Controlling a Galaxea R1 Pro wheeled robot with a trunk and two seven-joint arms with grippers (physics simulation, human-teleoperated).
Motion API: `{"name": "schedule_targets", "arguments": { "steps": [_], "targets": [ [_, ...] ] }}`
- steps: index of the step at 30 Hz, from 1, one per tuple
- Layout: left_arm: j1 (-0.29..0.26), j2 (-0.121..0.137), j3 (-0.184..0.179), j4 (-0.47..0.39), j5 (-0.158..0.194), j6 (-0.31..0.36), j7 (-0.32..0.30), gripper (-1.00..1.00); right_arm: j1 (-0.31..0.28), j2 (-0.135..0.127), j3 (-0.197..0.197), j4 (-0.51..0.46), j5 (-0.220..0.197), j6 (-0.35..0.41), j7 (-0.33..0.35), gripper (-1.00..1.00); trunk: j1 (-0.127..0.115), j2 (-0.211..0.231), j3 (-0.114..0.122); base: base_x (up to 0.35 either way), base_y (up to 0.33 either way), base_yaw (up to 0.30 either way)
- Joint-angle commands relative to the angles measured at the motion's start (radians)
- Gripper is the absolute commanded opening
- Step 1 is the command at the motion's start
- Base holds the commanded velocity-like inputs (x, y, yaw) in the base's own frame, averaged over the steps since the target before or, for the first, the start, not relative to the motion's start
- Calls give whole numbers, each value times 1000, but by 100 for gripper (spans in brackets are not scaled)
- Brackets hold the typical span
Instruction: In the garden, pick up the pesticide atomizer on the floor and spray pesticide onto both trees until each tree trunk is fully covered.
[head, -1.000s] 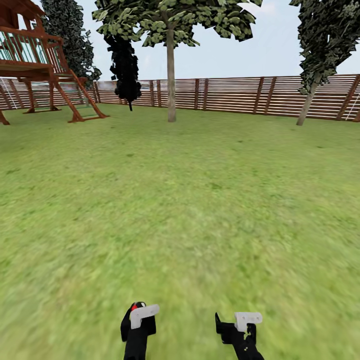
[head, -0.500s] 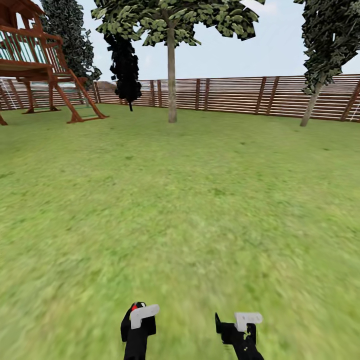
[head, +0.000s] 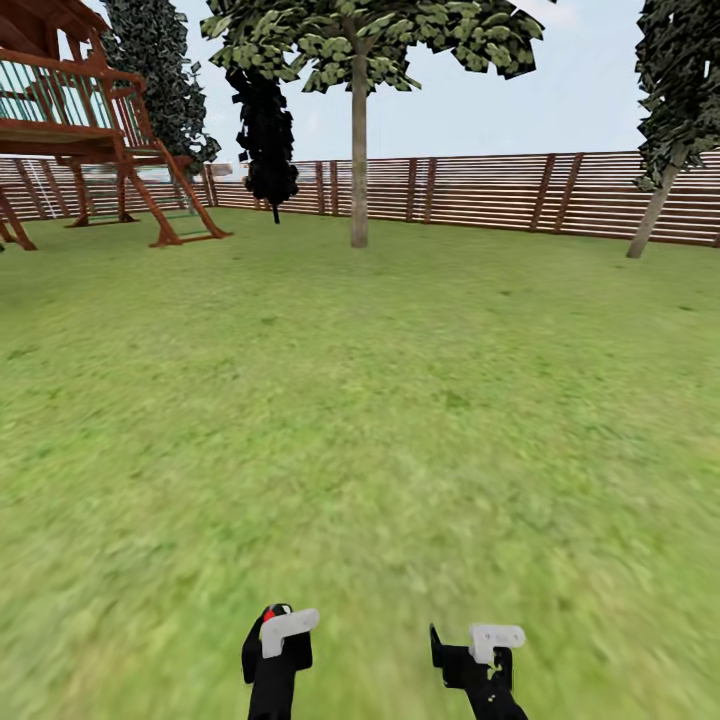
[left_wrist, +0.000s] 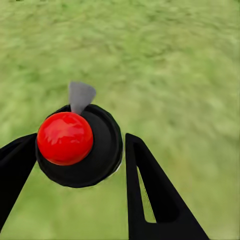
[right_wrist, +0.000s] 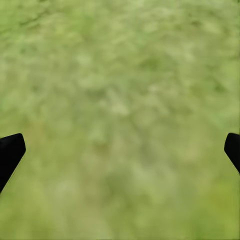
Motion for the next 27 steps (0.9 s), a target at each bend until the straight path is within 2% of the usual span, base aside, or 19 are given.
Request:
{"name": "schedule_targets", "arguments": {
  "steps": [1, 27],
  "targets": [
    [-1, 0, -3, 0, 8, -7, 4, -100, 0, 0, 2, -2, 2, 7, -6, 100, 0, 0, -1, 335, 0, 12],
    [-1, 0, -4, 1, 7, -7, 5, -100, 0, 2, 3, -4, 2, 7, -7, 100, 0, 0, 1, 335, 0, 34]
  ]
}}
